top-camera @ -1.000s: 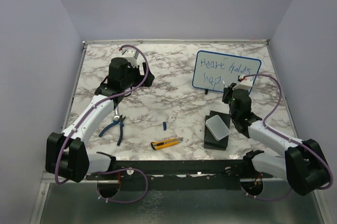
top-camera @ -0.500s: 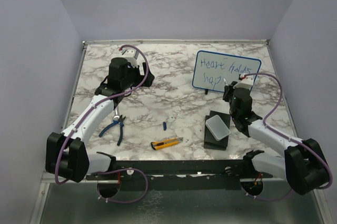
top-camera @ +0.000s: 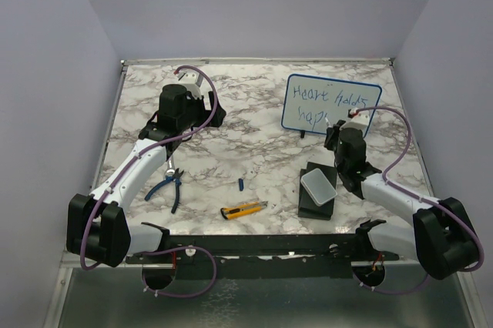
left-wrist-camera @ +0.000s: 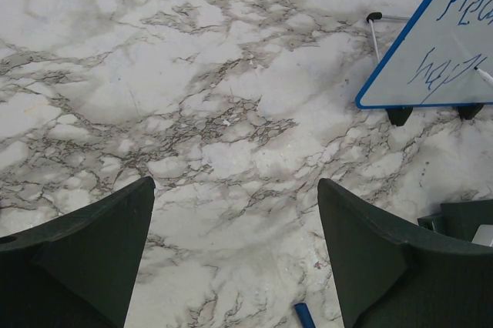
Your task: Write a sentence on the whiteboard
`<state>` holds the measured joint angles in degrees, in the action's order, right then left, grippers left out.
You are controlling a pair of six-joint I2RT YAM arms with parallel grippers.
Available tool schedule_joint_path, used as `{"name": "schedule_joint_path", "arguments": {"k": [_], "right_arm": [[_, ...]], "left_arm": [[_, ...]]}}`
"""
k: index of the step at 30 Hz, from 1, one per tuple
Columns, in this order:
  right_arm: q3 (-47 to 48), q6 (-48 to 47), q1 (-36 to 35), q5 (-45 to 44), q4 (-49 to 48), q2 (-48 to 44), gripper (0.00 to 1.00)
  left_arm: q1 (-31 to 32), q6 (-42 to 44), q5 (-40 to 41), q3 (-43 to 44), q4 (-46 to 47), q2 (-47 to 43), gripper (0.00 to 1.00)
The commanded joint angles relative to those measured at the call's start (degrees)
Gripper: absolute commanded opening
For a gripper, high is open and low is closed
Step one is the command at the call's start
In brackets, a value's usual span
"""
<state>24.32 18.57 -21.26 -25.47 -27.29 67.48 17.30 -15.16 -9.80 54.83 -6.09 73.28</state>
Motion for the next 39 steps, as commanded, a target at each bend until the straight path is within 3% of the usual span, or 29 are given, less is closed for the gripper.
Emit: {"name": "schedule_joint_path", "arguments": {"k": [1,23,39], "right_arm": [[-0.1,3.3,0.5,-0.5,3.4,0.4,0.00],[-0.5,11.0,0.5,1.4,9.7,3.9,0.01],[1.0,4.0,0.5,1.4,8.4,-5.0,0.01]], "left_arm": [[-0.3,0.4,0.0,-0.8,1.1,-0.9,0.88],[-0.3,0.4,-0.1,-0.8,1.1,-1.5,0.88],[-0.3,0.3,0.0,-0.8,1.1,-1.6,0.88]]}}
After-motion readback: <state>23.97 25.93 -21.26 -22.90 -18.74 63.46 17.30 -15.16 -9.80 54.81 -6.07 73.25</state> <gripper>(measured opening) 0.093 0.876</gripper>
